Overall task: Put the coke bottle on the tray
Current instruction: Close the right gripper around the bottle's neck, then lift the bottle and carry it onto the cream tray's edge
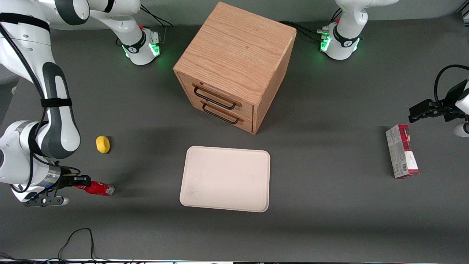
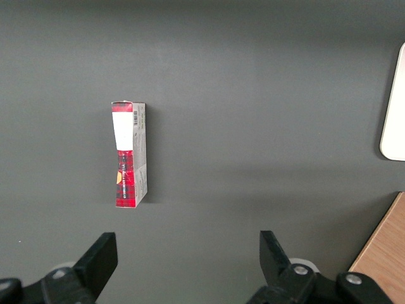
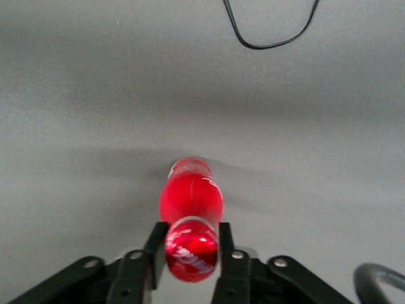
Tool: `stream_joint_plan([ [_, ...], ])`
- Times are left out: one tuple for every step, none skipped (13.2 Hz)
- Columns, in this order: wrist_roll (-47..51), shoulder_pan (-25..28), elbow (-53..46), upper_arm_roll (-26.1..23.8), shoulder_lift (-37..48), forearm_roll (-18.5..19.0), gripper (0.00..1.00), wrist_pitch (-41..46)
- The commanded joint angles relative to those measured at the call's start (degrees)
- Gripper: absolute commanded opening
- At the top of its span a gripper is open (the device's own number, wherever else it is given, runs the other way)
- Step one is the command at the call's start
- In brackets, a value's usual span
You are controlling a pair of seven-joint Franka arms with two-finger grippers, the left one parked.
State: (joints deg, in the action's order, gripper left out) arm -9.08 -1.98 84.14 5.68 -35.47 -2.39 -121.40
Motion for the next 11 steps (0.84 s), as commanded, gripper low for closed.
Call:
stream_joint_plan([
  [-0.8,-0.1,-0.3,0.0,-0.1,-0.2,0.00,-0.4],
  [-0.8,-0.1,-0.3,0.0,-0.1,-0.2,0.00,-0.4],
  [-0.8,-0.1,-0.3,0.0,-0.1,-0.2,0.00,-0.3],
  [-0.7,-0.1,-0.4,0.0,-0.1,-0.2,0.00,-0.3],
  [-0.7,-0.1,-0.5,0.0,0.0,-0.2,0.00,-0.2],
  [-0.5,0.0,-0.6,0.0,0.3,-0.2,0.00,-0.1],
  [-0.4,0.0,-0.8,0.0,1.0,-0.2,0.00,0.3],
  [0.2,0.0,-1.6,-0.1,2.2,-0.2,0.00,3.0],
  [0.6,0.1,-4.3,-0.1,2.7,-0.2,0.00,7.4],
  [0.6,0.0,-7.9,-0.1,2.7,-0.2,0.00,12.9],
  [0.6,0.2,-11.5,0.0,2.8,-0.2,0.00,18.4],
])
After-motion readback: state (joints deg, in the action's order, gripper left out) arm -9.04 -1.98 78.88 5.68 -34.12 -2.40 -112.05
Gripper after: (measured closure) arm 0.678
